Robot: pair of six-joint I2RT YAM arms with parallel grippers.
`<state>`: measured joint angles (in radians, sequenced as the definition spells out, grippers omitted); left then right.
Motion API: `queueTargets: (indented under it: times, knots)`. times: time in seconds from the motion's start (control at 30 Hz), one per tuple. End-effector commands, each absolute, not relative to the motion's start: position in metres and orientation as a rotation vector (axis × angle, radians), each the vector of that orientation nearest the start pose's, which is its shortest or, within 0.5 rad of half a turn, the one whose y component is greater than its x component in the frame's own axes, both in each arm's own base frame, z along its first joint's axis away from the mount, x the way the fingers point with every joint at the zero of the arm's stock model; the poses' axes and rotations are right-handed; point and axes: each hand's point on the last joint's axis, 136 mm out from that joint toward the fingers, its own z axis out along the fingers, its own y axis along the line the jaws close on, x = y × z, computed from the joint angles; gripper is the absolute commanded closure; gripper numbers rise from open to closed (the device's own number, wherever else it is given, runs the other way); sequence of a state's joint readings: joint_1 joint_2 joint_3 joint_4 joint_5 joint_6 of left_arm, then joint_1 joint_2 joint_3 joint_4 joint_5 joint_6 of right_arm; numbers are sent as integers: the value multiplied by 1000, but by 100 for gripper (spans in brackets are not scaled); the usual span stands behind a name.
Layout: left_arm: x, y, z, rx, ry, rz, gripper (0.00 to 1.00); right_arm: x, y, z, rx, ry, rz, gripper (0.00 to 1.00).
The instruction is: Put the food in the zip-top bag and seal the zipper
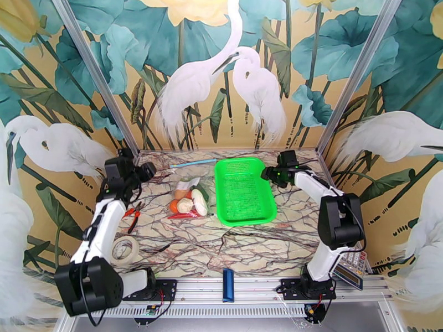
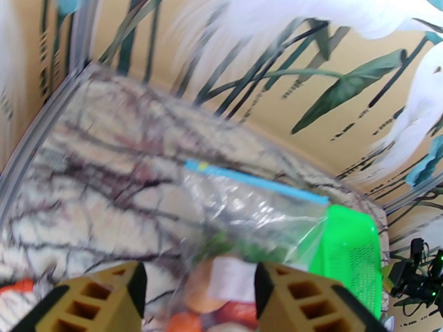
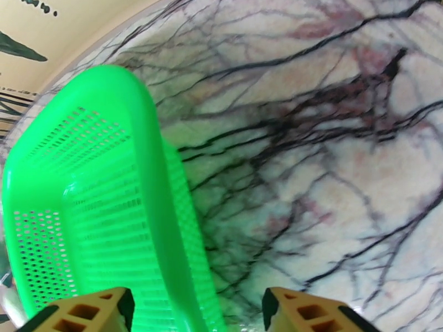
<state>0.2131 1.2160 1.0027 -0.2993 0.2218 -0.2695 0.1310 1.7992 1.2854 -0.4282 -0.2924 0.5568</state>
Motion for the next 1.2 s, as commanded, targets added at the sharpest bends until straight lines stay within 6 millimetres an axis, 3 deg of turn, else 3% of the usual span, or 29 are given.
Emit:
queueTargets:
  times: [0.0, 0.3, 0.37, 0.53, 0.73, 0.8, 0.87, 0.9, 0.93, 1.17]
  knots:
    - [378, 57, 259, -388, 2010, -216, 43, 451, 143, 125, 396, 2494, 845, 34]
    - [365, 62, 250, -406, 2024, -204, 42, 450, 181, 141, 296, 2456, 1080, 35]
    - [363, 63, 248, -404, 2029, -201, 42, 448, 179, 139, 325, 2480, 1068, 36]
    - [358, 66, 246, -387, 2039, -190, 40, 440, 133, 138, 428, 2476, 824, 33]
    - [358, 74, 238, -352, 1991, -192, 36, 427, 79, 181, 414, 2313, 541, 33]
    - [361, 73, 231, -316, 1953, -190, 31, 421, 68, 199, 395, 2226, 486, 33]
    - [364, 65, 224, -259, 1898, -222, 17, 417, 60, 215, 383, 2155, 464, 33]
    - [365, 60, 217, -237, 1860, -250, 4, 414, 56, 221, 377, 2129, 451, 33]
    - [366, 57, 214, -220, 1820, -267, 1, 412, 53, 222, 374, 2121, 436, 33]
    - [367, 44, 163, -142, 1716, -181, 0, 394, 29, 229, 382, 2092, 324, 33]
